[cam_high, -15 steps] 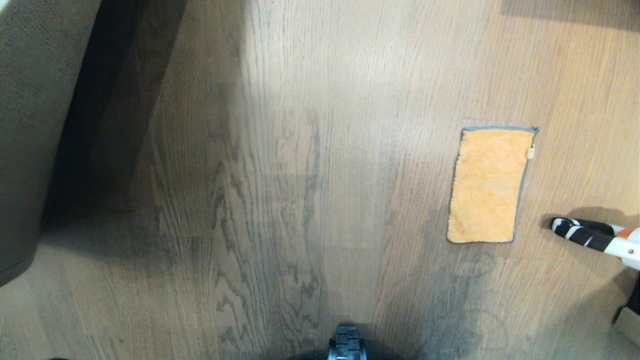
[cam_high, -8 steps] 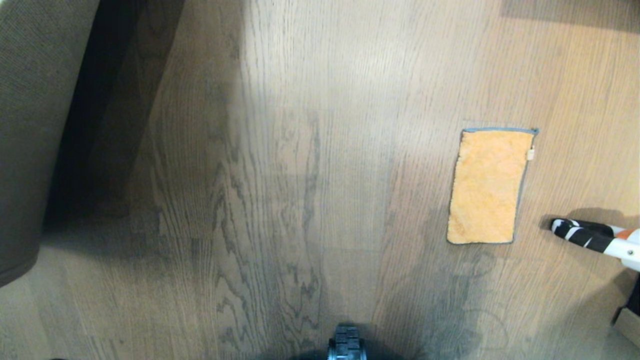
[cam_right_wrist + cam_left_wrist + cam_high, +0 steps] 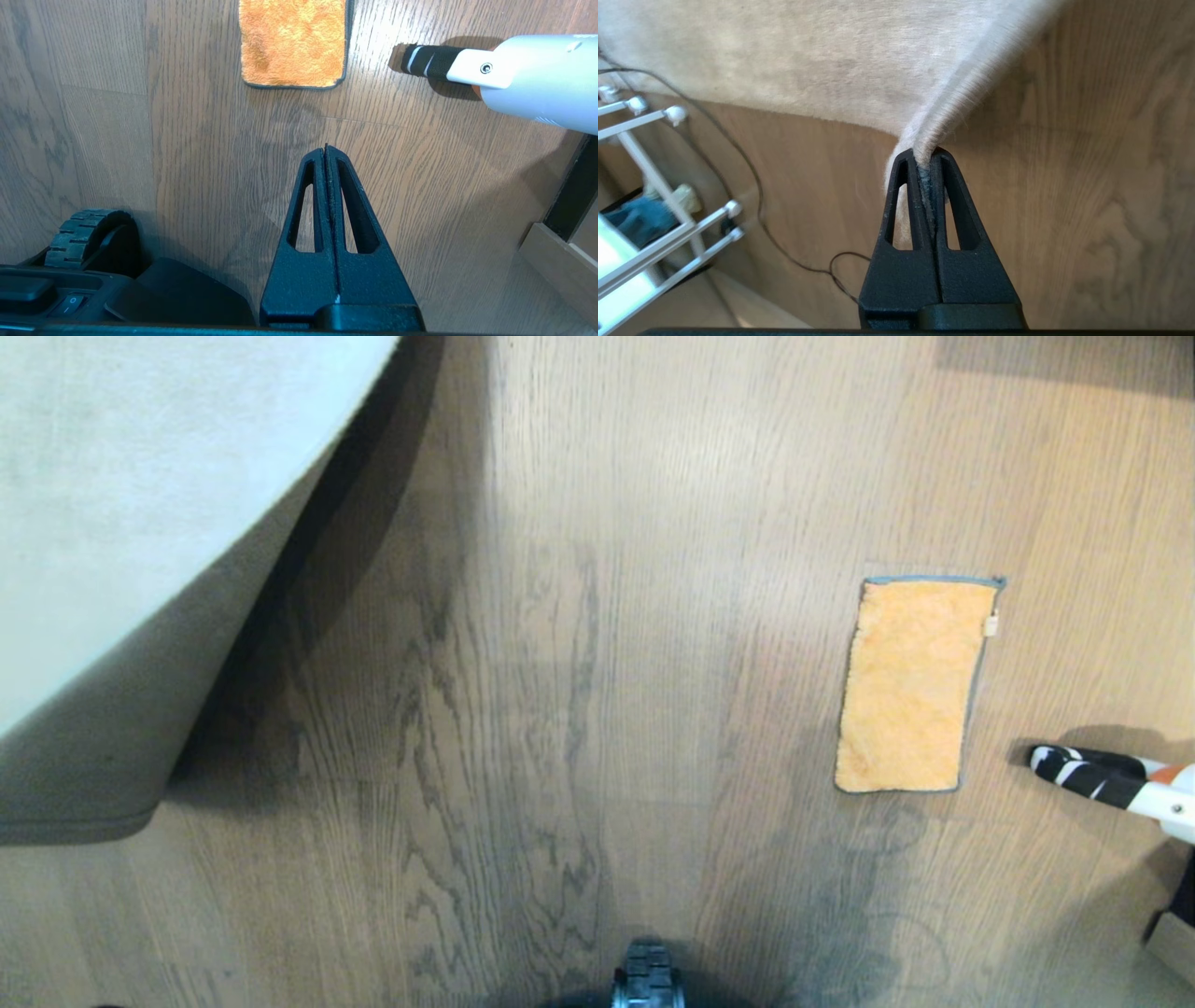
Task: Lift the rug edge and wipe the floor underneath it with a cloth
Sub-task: Pick up the rag
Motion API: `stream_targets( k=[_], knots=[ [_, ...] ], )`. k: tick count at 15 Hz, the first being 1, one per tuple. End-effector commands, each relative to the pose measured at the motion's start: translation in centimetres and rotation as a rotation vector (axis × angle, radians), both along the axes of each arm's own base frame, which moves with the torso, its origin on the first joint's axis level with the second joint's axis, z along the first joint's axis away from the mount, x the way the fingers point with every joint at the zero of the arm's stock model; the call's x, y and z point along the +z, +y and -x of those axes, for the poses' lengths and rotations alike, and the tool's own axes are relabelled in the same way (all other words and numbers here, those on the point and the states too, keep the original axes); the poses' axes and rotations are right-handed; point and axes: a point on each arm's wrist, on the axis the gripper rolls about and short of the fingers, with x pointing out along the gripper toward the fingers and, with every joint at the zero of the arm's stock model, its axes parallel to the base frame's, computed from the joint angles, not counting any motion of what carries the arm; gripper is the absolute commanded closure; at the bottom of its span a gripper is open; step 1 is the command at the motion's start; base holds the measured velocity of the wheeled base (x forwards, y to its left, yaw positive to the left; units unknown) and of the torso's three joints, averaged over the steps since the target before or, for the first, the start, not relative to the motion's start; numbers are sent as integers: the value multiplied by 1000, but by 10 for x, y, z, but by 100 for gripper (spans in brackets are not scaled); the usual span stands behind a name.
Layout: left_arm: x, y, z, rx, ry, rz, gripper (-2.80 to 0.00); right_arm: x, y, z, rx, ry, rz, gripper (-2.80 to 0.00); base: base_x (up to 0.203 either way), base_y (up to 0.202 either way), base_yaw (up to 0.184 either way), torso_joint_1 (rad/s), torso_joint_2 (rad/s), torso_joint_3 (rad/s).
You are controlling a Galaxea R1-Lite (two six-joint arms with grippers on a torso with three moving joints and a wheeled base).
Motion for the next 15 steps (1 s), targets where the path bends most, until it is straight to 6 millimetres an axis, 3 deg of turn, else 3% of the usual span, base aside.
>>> stream_targets(
  k=[1,3,10,15],
  knots=[
    [-8,-9,-19,29,80,-6,0,0,0,0,1,-1,1,0,0,0,0,0,0,0],
    [-20,-9,-20,40,93,30,0,0,0,0,1,0,1,0,0,0,0,0,0,0],
    [-30,-22,-47,-84,251,21,0,0,0,0,1,-1,1,0,0,0,0,0,0,0],
    [-51,-26,-72,-51,170,67,0,0,0,0,1,0,1,0,0,0,0,0,0,0]
  ],
)
